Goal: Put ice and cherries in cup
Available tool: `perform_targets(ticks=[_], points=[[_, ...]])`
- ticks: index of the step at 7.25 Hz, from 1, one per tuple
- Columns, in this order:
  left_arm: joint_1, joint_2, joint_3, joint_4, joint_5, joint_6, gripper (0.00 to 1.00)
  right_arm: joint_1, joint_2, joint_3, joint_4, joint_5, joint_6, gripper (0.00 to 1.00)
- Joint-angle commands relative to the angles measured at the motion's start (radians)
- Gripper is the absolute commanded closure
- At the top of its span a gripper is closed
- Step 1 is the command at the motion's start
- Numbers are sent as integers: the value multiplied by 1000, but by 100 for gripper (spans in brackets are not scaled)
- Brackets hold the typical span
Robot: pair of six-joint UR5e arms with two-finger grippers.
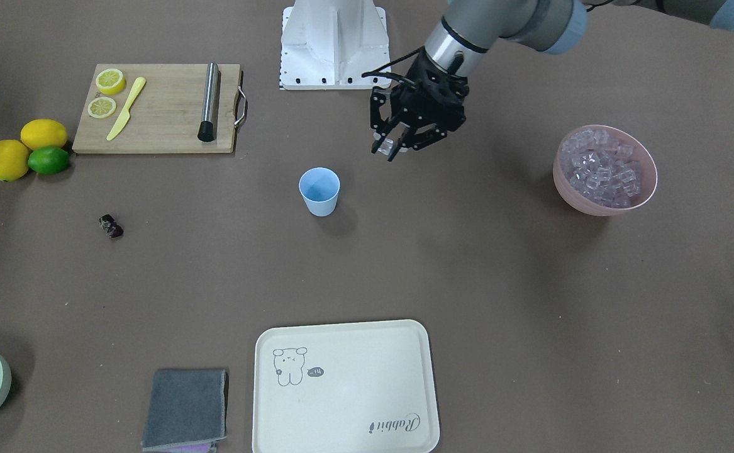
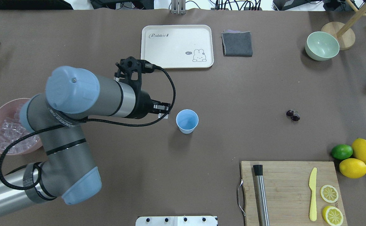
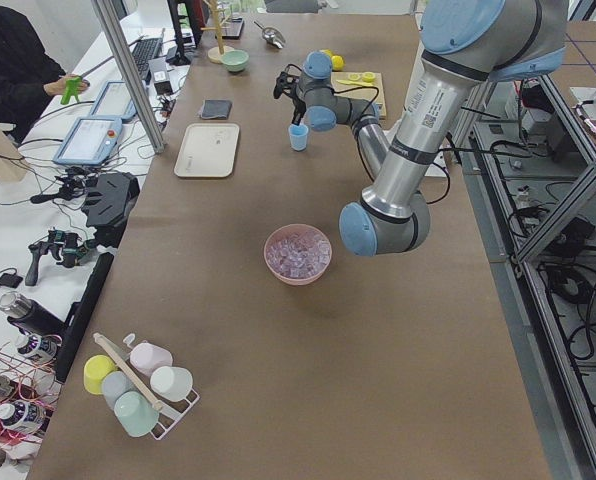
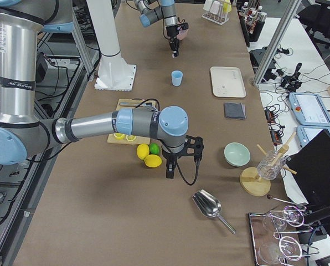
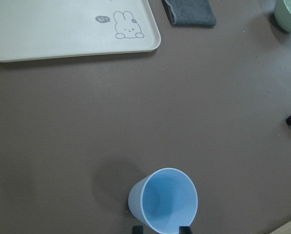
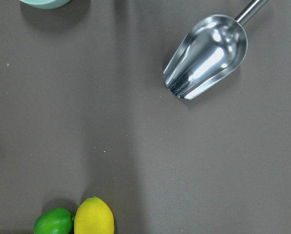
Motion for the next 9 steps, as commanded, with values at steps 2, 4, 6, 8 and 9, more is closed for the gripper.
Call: perform_targets(ticks=[2, 4, 6, 8, 9], points=[[41, -50, 164, -119, 90, -2, 100, 0, 0, 0, 0, -2, 0, 0], [50, -50, 213, -169, 90, -6, 100, 0, -2, 0, 0, 0, 2, 0], [56, -60, 216, -166, 93, -8, 98, 0, 0, 0, 0, 0, 2, 0], [58, -62, 216, -164, 91, -8, 3, 0, 2, 2, 0, 0, 2, 0], [59, -62, 207, -161, 93, -9, 3, 0, 5, 2, 0, 0, 2, 0]])
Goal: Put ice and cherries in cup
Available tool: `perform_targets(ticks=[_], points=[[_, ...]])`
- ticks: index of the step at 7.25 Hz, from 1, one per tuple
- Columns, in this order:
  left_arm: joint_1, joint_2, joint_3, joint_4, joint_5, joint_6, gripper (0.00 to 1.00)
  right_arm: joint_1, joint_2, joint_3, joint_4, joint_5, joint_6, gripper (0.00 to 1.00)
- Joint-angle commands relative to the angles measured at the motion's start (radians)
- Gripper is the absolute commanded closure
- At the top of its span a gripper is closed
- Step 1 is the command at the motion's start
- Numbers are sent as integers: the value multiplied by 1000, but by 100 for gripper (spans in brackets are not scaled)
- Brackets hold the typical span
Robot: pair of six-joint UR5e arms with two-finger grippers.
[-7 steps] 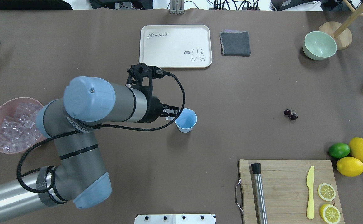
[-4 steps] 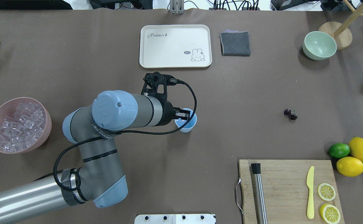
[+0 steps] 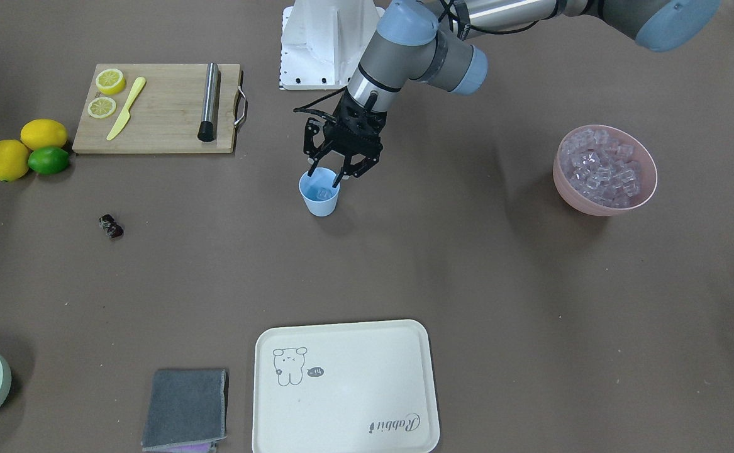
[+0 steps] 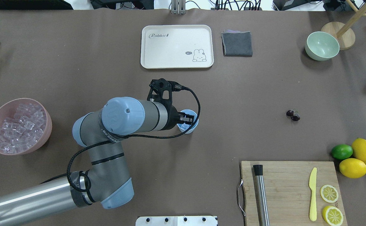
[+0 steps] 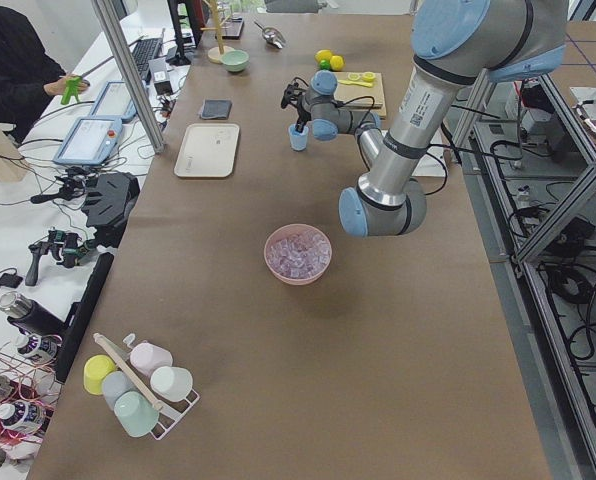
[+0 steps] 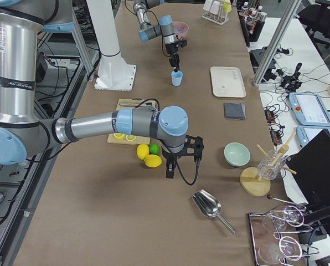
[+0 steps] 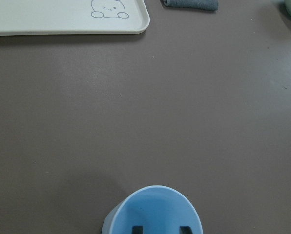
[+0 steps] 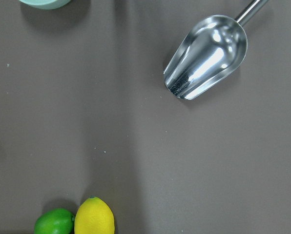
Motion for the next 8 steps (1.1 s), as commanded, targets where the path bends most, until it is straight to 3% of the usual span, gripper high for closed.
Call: perform_targets(ticks=[1, 2, 4, 6, 8], points=[[-1, 1, -34, 16, 0, -9, 3, 0, 9, -1, 0, 0, 0, 0], [-26, 8, -115, 136, -6, -7, 3, 0, 14, 1, 0, 2, 0, 0], [-98, 22, -340, 510, -19, 35, 3, -3, 24, -2, 0, 2, 0, 0], [-221, 204, -512, 570, -145, 188, 3, -11, 41, -12, 0, 3, 0, 0], [-294, 319, -545, 570, -217, 303, 3, -18, 41, -12, 0, 3, 0, 0]])
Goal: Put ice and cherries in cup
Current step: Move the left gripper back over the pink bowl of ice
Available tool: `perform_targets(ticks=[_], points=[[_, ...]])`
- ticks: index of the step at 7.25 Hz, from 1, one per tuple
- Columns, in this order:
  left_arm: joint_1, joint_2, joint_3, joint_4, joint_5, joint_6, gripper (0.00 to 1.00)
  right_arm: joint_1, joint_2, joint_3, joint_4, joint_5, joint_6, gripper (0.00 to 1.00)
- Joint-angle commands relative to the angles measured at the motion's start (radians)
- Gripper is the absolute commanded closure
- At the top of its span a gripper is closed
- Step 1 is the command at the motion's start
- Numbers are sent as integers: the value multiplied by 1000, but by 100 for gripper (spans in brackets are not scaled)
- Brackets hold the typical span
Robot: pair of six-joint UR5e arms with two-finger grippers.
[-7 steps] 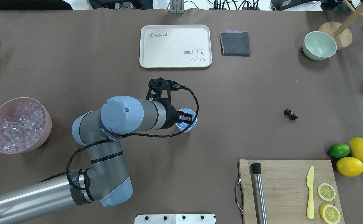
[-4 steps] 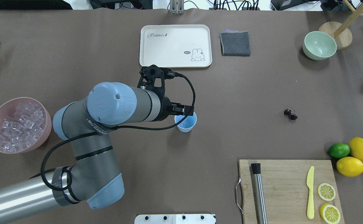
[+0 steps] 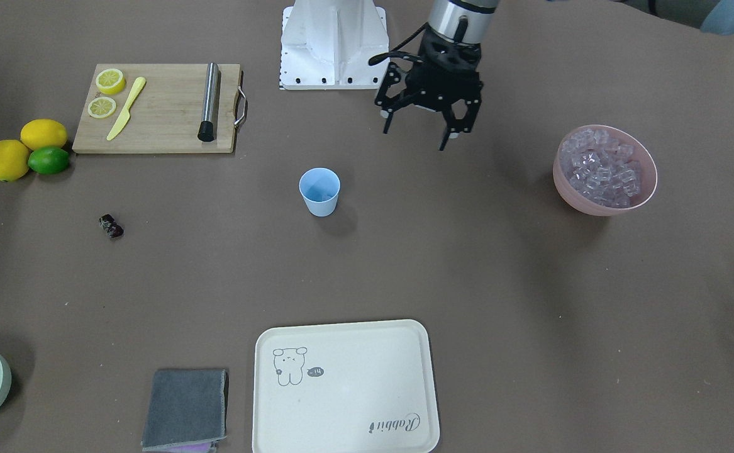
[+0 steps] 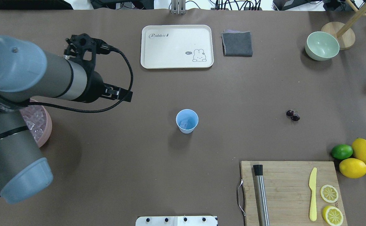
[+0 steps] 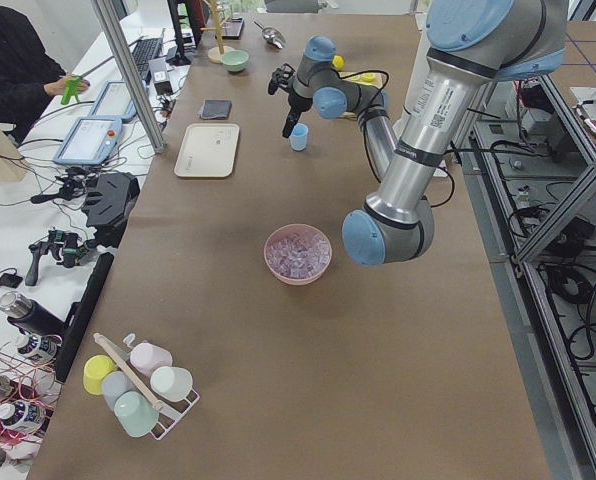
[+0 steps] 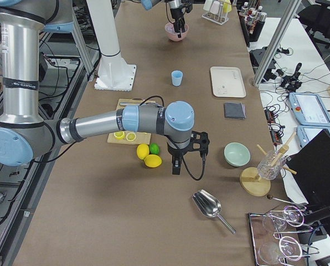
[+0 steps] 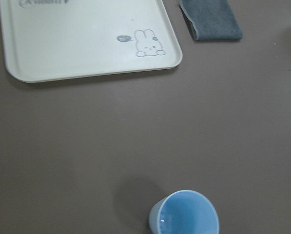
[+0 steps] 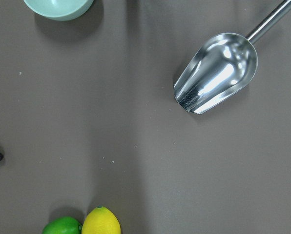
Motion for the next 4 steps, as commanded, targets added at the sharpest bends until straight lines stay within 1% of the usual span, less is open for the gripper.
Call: perform_targets(ticks=[1, 3, 4], points=[[-43, 104, -28, 5, -54, 108, 3, -5, 0, -2, 0, 11, 0, 0], [-46, 173, -46, -1, -115, 186, 3, -6, 0, -2, 0, 23, 0, 0], [-57, 217, -63, -3, -117, 250, 3, -6, 1, -4, 0, 23, 0, 0]])
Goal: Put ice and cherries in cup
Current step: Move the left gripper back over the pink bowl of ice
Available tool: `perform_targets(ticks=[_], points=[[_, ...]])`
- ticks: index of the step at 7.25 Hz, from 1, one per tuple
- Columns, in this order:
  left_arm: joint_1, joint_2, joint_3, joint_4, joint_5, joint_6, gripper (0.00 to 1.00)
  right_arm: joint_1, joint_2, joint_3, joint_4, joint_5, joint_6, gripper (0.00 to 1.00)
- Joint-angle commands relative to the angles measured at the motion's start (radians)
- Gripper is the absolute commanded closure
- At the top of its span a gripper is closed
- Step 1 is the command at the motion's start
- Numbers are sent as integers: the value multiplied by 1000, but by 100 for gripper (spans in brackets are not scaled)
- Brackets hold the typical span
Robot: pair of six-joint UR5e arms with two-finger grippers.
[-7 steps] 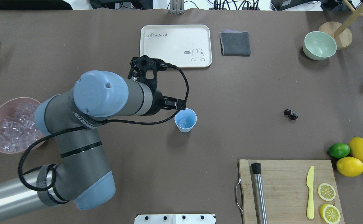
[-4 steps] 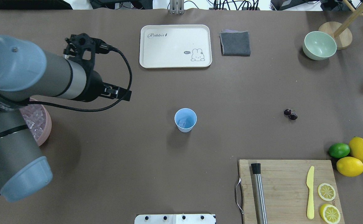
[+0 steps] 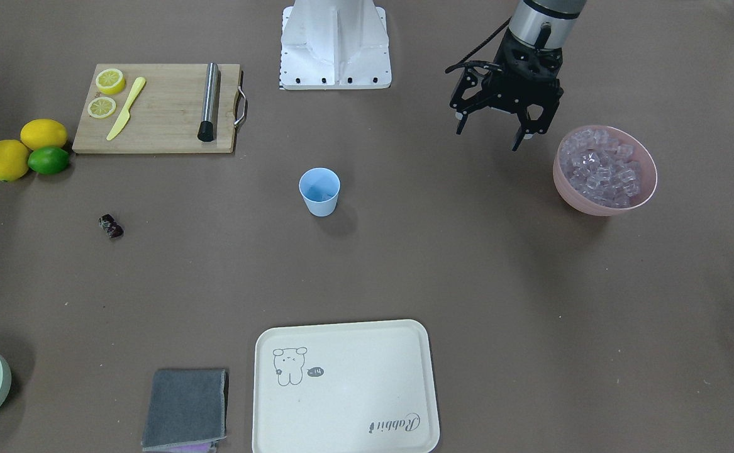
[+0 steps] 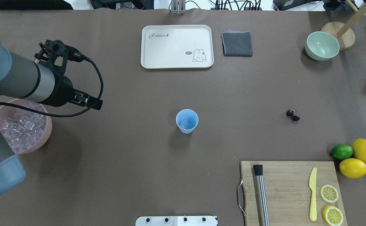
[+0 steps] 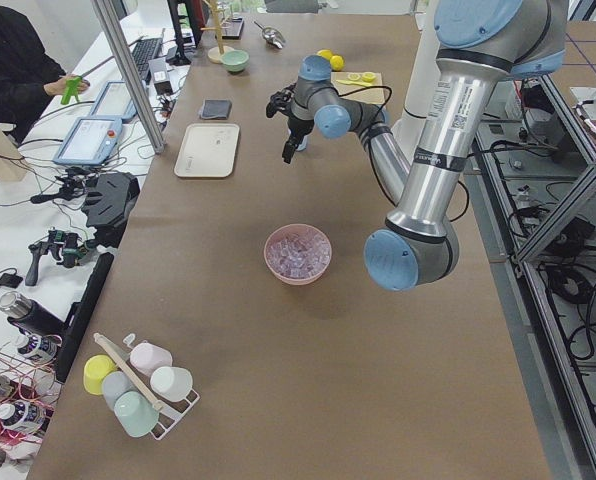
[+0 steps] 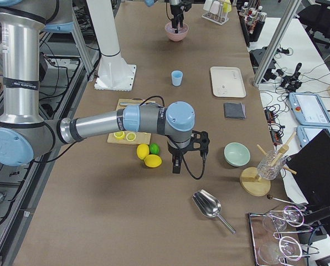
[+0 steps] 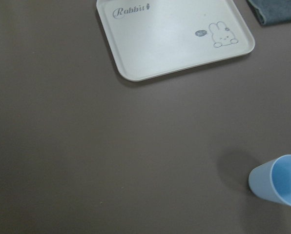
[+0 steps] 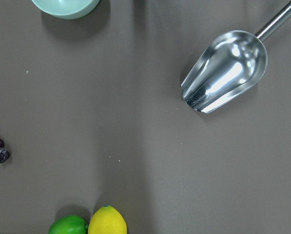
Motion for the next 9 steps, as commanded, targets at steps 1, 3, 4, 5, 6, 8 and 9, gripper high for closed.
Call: perform_targets(ticks=[1, 3, 4, 5, 6, 8, 9], points=[[-33, 79, -27, -6, -19, 120, 3, 0, 1, -1, -2, 2, 0, 0], [-87, 157, -21, -33, -118, 139, 3, 0, 0, -1, -2, 60, 0, 0], [-160, 224, -25, -53, -144, 109, 3, 0, 0, 1, 0, 62, 0, 0], [-263, 284, -18, -58, -185, 111, 3, 0, 0, 1, 0, 60, 0, 0], [-326, 353, 0, -107, -188, 206, 3, -2, 0, -1, 0, 62, 0, 0], [-395, 416, 14, -150, -243, 71, 3, -6, 0, -9, 0, 80, 0, 0], [-414, 416, 27, -158, -239, -24, 3, -6, 0, -18, 0, 82, 0, 0]])
